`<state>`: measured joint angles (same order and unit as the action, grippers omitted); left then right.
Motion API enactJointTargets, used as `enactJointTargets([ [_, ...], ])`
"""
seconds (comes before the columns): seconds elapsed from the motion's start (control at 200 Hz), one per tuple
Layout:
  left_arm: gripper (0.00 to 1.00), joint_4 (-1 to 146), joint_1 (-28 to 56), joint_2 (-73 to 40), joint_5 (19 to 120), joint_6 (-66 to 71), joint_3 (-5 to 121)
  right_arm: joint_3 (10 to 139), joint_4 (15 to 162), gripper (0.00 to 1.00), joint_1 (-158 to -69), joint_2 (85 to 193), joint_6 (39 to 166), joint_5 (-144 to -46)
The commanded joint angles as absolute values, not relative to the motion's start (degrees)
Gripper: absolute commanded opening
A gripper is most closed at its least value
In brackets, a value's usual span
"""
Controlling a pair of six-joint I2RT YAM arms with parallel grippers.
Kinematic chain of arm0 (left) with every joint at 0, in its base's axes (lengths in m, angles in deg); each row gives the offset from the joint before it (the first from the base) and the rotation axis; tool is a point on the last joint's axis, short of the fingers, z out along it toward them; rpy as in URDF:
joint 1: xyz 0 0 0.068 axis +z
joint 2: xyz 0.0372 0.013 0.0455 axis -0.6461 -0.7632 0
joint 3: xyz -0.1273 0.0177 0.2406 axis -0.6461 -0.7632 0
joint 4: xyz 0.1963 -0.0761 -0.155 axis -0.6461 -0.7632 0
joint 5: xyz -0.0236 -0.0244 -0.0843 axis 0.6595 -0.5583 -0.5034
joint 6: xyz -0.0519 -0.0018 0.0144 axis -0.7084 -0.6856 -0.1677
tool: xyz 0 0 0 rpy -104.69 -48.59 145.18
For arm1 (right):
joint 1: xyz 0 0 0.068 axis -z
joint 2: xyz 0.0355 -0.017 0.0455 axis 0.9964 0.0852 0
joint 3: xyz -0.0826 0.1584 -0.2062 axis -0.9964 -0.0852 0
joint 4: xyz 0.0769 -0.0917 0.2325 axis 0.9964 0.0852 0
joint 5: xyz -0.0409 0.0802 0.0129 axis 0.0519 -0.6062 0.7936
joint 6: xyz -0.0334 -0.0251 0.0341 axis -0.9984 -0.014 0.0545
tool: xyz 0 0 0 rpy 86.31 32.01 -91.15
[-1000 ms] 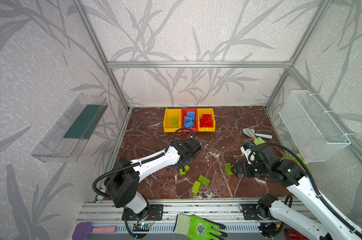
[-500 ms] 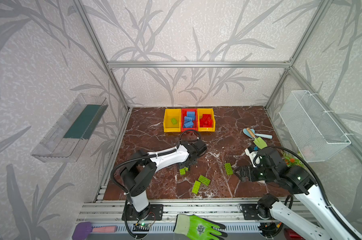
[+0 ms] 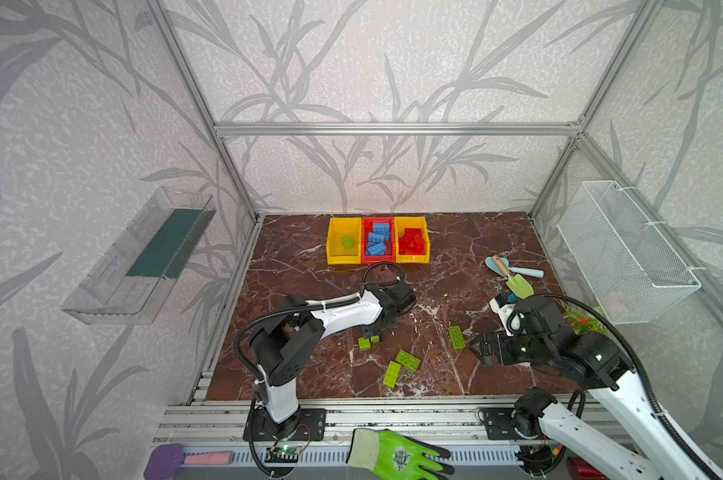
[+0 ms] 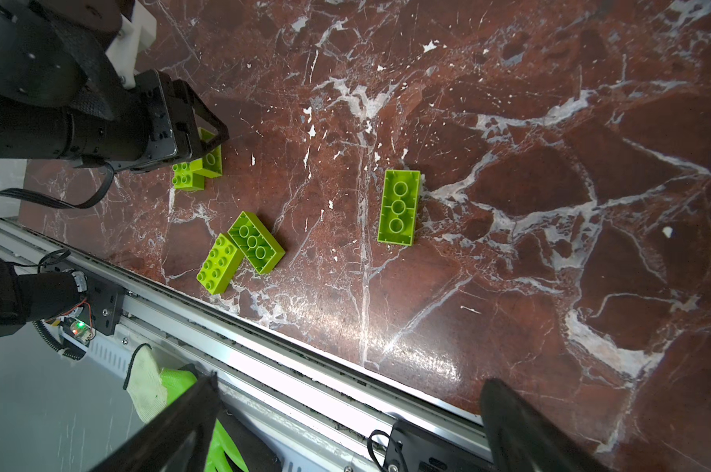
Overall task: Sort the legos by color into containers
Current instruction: 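Carry the green brick with the left gripper into the yellow bin and release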
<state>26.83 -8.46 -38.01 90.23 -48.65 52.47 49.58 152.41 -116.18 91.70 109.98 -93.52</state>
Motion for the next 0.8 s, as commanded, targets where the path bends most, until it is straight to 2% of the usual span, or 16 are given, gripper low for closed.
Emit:
enactJointTargets([
  [0.0, 0.48, 26.5, -8.7, -39.1, 90.4, -49.3, 51.8, 50.9, 153.2, 1.0, -116.4, 91.9, 110.1, -94.0],
  [0.195, 0.4, 27.0, -8.8, -39.9, 88.1, -49.5, 50.7, 50.9, 153.4, 1.0, -116.4, 91.9, 110.5, -93.0],
  [0.355, 0.22, 23.9, -8.6, -40.3, 89.2, -48.3, 52.7, 50.9, 153.2, 1.0, -116.4, 92.1, 110.7, -92.2],
  [0.425, 0.18, 21.3, -8.3, -40.8, 90.5, -46.6, 55.4, 51.3, 153.0, 1.0, -116.4, 92.8, 110.5, -92.0],
  [0.575, 0.15, 16.0, -5.9, -41.6, 93.1, -41.9, 62.7, 52.8, 152.0, 1.0, -116.4, 95.6, 109.4, -91.3],
  [0.795, 0.15, 12.5, 3.3, -41.8, 95.7, -32.7, 72.8, 55.5, 148.5, 1.0, -116.3, 100.9, 108.5, -90.2],
])
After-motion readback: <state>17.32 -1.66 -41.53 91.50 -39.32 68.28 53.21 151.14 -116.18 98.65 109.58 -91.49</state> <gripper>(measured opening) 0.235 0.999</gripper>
